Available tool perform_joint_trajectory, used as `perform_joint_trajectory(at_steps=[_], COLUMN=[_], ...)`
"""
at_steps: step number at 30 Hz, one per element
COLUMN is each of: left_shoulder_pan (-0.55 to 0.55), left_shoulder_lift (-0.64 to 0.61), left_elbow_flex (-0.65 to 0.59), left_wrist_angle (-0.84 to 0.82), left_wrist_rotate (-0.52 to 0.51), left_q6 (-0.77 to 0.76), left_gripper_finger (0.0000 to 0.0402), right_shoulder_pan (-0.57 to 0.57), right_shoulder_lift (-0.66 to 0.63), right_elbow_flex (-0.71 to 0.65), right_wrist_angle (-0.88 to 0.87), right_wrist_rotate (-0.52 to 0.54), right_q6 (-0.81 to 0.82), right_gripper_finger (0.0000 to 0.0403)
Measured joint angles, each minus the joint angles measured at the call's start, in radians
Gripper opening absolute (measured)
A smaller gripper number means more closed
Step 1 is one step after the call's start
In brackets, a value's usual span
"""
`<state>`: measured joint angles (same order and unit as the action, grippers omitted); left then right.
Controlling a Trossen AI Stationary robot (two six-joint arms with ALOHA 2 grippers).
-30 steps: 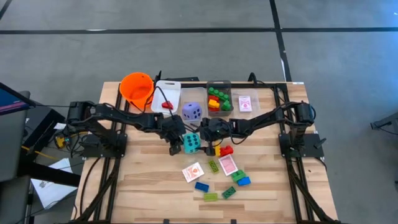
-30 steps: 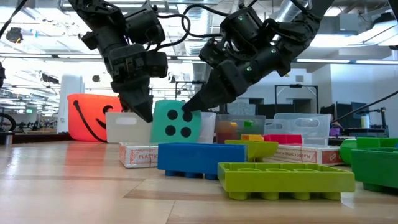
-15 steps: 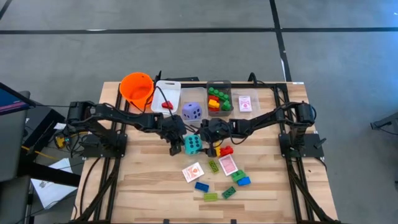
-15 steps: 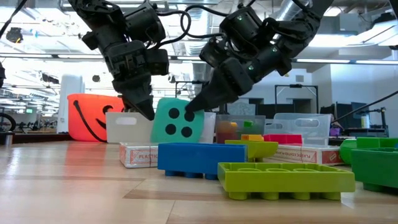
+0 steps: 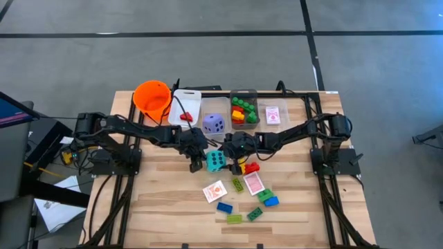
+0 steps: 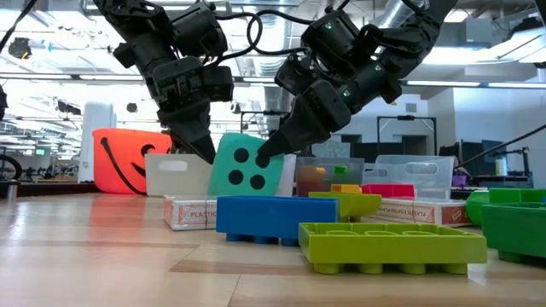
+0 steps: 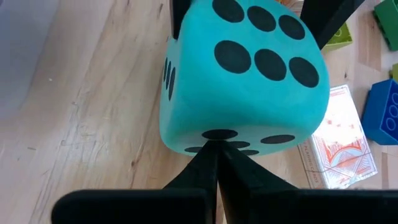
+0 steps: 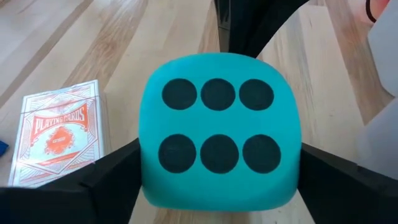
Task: Pick & Place Toys
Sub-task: Put the large blue dice into the left transparent bin
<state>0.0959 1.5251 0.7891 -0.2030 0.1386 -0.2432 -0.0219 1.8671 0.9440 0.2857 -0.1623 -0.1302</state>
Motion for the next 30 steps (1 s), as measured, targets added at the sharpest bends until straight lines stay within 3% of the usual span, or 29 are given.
perform_joint_trajectory(at_steps=[6, 12, 16, 23, 26, 30], left_shoulder_pan=[0.0, 0.015, 0.009, -0.058, -0.087, -0.106], left_shoulder_lift=[-0.016, -0.228, -0.437, -0.72, -0.791, -0.832], left_elbow_flex=[0.0, 0.001, 0.001, -0.029, -0.096, -0.22], left_wrist_angle=[-0.031, -0.189, -0.221, -0.179, -0.132, -0.045], left_wrist_rotate=[-0.016, -0.063, -0.228, -0.596, -0.659, -0.664], left_q6=[0.002, 0.003, 0.002, 0.001, 0.001, 0.0], left_gripper_finger=[0.0, 0.0, 0.0, 0.0, 0.0, 0.0], right_shoulder_pan=[0.0, 0.008, 0.026, 0.013, -0.044, -0.156], right_shoulder_lift=[0.002, -0.02, -0.064, -0.142, -0.156, -0.152], right_elbow_flex=[-0.001, 0.022, 0.087, 0.261, 0.323, 0.385], right_wrist_angle=[0.014, -0.013, -0.029, -0.169, -0.222, -0.277], right_wrist_rotate=[0.002, 0.004, 0.055, 0.357, 0.465, 0.473], right_q6=[0.001, 0.018, 0.014, -0.093, -0.12, -0.132], right_gripper_finger=[0.033, 0.0334, 0.033, 0.0334, 0.0334, 0.0334])
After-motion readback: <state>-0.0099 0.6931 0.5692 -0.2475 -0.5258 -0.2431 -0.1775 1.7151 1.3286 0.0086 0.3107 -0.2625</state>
